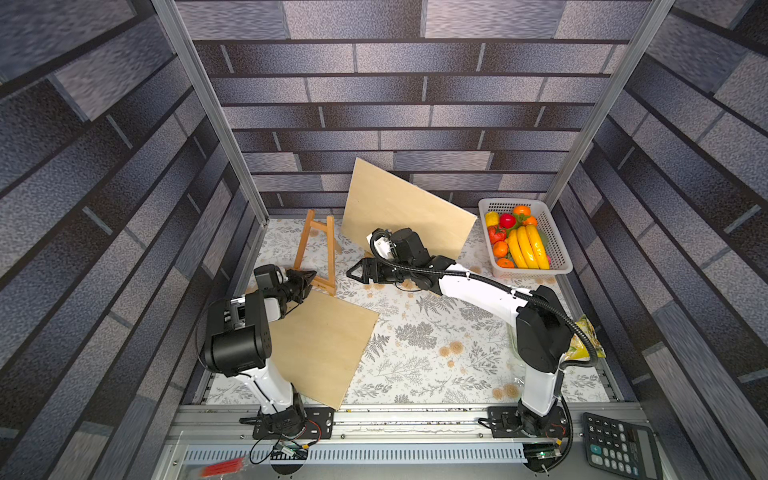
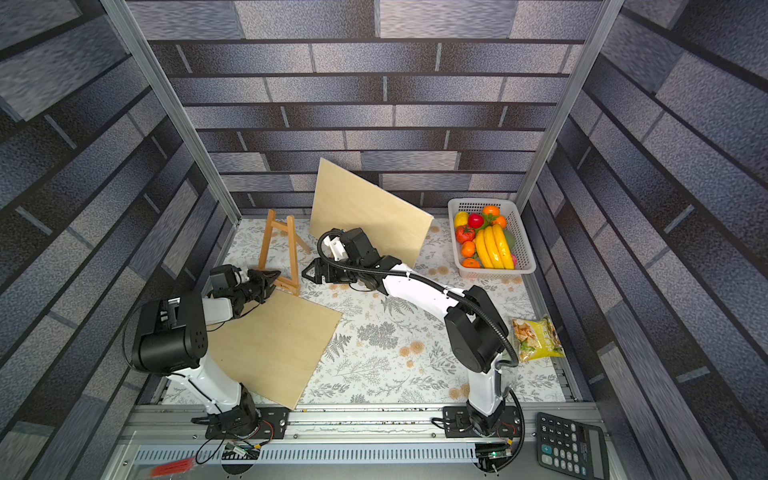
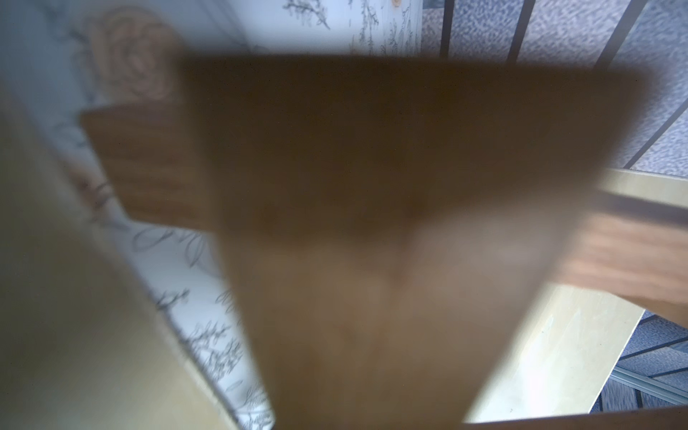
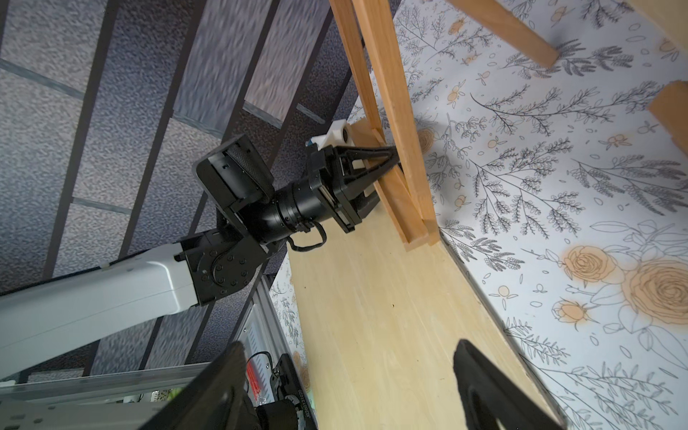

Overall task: Assemble the easel
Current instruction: Place the easel at the corner of the board.

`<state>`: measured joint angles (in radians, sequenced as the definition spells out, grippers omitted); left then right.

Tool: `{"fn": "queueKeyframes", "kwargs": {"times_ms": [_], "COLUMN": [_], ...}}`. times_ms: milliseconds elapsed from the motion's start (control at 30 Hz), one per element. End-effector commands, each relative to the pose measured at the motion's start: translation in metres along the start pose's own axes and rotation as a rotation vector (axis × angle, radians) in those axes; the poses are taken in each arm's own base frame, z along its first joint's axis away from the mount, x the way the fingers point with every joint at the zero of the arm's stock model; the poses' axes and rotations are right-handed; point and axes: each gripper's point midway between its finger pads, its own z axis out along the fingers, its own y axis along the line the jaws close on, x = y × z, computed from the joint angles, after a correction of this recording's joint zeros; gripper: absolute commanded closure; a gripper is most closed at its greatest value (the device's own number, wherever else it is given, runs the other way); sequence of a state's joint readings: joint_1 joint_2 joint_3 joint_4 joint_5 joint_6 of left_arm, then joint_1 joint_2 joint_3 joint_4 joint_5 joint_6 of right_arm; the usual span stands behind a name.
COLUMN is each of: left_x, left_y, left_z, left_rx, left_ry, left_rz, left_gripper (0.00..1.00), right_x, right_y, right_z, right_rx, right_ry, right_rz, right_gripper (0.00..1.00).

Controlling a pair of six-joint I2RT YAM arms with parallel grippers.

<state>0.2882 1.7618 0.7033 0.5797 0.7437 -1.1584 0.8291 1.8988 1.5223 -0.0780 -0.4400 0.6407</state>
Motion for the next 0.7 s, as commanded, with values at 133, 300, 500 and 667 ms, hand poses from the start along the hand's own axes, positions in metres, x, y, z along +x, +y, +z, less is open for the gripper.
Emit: {"fn": "queueKeyframes", "kwargs": {"times_ms": [133, 300, 500, 667], "left_x": [-0.021, -0.03, -0.028, -0.032], "left_y": [-0.022, -0.007, 0.008, 0.011], "left_z": [0.028, 0.035, 0.018, 0.001], "left_rx": [0.11, 0.136, 0.069, 0.038], "left_ry": [0.003, -0.017, -0.027, -0.043], "left_rz": [0.111, 0.054, 0.051, 0.051], "left_gripper": [1.0, 1.0, 0.39, 0.0], "right_x": [0.005, 0.011, 0.013, 0.015], "right_y": [0.001, -0.009, -0.015, -0.019], "right_z": [0.004, 0.001, -0.005, -0.004], "right_rx": [0.005, 0.037, 0.063, 0.072], "right_ry": [0.04, 0.064, 0.061, 0.071], "right_rz": [-0.04, -0.036, -0.029, -0.019], "right_gripper": [0.11, 0.11, 0.1, 0.01]}}
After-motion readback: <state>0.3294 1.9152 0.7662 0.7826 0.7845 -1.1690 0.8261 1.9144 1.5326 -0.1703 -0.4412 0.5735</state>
